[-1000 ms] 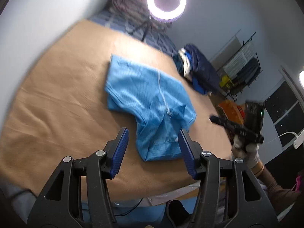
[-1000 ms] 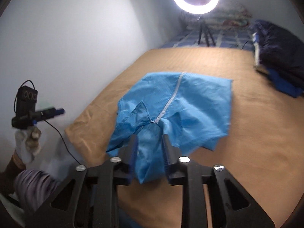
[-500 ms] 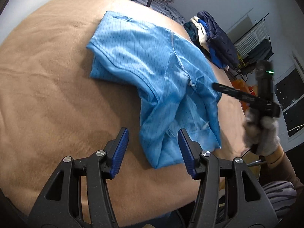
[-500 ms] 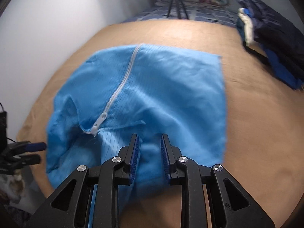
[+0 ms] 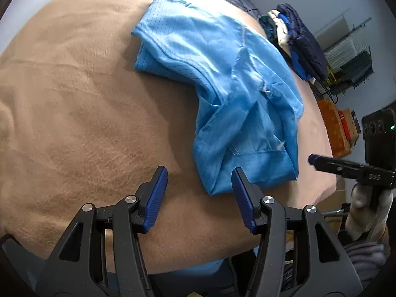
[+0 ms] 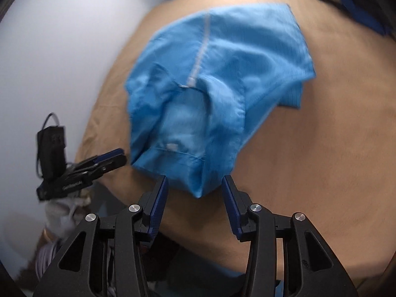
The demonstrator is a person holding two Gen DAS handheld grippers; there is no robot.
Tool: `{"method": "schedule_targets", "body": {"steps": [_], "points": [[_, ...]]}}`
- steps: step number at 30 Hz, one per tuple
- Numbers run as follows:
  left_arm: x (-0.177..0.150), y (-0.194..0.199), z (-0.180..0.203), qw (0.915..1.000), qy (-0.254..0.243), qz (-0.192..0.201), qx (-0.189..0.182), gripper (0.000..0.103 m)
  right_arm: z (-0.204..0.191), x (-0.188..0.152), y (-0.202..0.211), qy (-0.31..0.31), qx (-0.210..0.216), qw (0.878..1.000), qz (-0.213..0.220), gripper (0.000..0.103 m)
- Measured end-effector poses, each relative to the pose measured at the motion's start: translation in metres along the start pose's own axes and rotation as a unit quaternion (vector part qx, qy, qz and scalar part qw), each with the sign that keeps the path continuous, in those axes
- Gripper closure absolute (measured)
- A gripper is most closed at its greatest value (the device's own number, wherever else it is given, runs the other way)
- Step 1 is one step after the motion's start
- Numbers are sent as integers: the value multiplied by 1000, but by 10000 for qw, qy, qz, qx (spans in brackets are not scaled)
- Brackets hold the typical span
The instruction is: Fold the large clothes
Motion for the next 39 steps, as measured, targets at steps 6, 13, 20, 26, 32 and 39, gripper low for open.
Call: {"method": "schedule_targets", "body": {"steps": [6,13,20,26,32,39], "points": [[2,-9,-2,9996,170,-143,-177,96,17,-9,-29,-637,136,9959,-633,60],[19,4,2,9985,178,348,-377,103,7,-7,-23,56,148,9993,-341,101],[11,-5,-4,9991,-86,417,-25,103,-9,-5,1,1864,-1030,9732,868,103],[1,-5,-1,9987,-361,340,149,103,-4,-21,-9,2122,-937,9710,575,103],[4,23,4,9982,-458,374,-53,90,-9,-25,39,2182,-185,9735,664,99],[62,57,6,9933,-375,1086,-160,77,21,33,70,1619,-50,9723,1687,97]]}}
Point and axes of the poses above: each gripper's, at about its wrist camera, not at the fingertips, and y roughly against the way its jaws point, z to its right, x to its top, the point moved 9 cm from there along -y, roughly the way its jaws point, and after that the axes turned 3 degrees about -x, right-handed, at the moved point
